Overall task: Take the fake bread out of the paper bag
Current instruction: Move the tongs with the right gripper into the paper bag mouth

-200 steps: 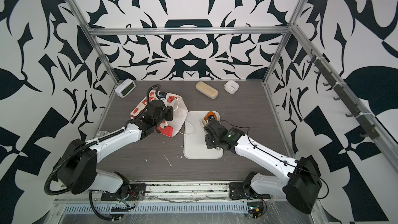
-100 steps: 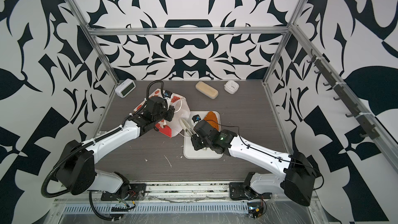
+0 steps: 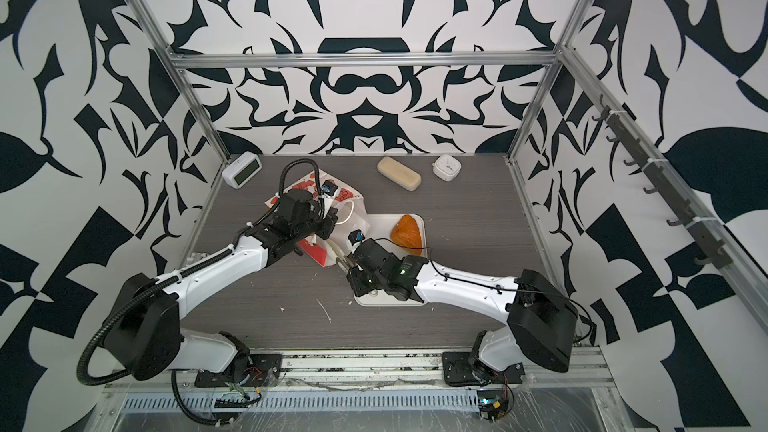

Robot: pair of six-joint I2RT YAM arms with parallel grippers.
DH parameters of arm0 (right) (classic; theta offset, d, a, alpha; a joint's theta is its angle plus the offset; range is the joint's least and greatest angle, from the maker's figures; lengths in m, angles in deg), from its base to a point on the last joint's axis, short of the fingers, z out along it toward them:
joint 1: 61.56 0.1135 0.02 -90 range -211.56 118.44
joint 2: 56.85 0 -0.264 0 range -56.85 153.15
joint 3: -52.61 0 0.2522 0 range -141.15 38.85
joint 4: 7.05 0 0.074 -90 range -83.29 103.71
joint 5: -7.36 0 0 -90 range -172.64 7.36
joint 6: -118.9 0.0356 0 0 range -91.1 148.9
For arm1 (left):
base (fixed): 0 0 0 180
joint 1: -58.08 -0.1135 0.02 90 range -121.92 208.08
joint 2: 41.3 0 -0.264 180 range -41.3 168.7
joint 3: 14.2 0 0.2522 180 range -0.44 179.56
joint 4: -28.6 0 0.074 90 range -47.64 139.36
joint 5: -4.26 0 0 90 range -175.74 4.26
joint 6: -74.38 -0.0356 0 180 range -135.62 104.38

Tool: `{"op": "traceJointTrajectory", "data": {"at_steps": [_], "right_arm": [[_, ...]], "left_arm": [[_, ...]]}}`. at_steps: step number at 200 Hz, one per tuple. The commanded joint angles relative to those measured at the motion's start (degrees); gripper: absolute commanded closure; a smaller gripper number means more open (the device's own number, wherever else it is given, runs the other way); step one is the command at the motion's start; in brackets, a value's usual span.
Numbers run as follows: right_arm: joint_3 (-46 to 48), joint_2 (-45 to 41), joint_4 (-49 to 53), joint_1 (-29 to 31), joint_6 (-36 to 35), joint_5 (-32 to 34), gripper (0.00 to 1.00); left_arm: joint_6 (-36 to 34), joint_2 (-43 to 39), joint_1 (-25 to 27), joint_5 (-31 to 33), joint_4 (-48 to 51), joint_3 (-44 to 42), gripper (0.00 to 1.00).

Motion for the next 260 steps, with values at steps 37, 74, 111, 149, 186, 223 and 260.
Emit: {"op": "traceJointTrajectory", "data": {"at_steps": [37,74,111,149,186,223,260], "right_arm": [[-1.08,1.33,-6.95,-0.18,3.8,5.78,0.66],[-0.96,2.85,-9.8,-0.18,4.22,5.58,0.62],[-0.16,3.32,-10.55,-1.09,7.59,7.54,0.61],[0.34,4.52,-12.18,-3.53,10.7,7.28,0.61],[-1.82,8.08,-13.58,-5.88,11.8,3.09,0.61],[-4.18,11.64,-15.7,-6.29,12.79,-0.21,0.6],[-5.12,13.28,-17.54,-6.28,13.63,-1.83,0.6]], "left_arm": [[-1.93,-3.43,-0.41,-2.77,-1.75,-2.38,1.0],[-1.68,-3.68,-0.41,-3.99,-2.06,-2.64,1.0],[-1.13,-4.88,-0.41,-4.33,-2.74,-3.77,1.0],[-0.52,-5.38,-0.4,-5.18,-2.85,-4.5,1.0],[0.06,-5.56,-0.41,-5.88,-3.72,-4.86,1.0],[0.88,-5.26,-0.41,-7.34,-4.28,-4.68,1.0],[1.51,-4.68,-0.41,-8.03,-5.04,-4.9,1.0]]}}
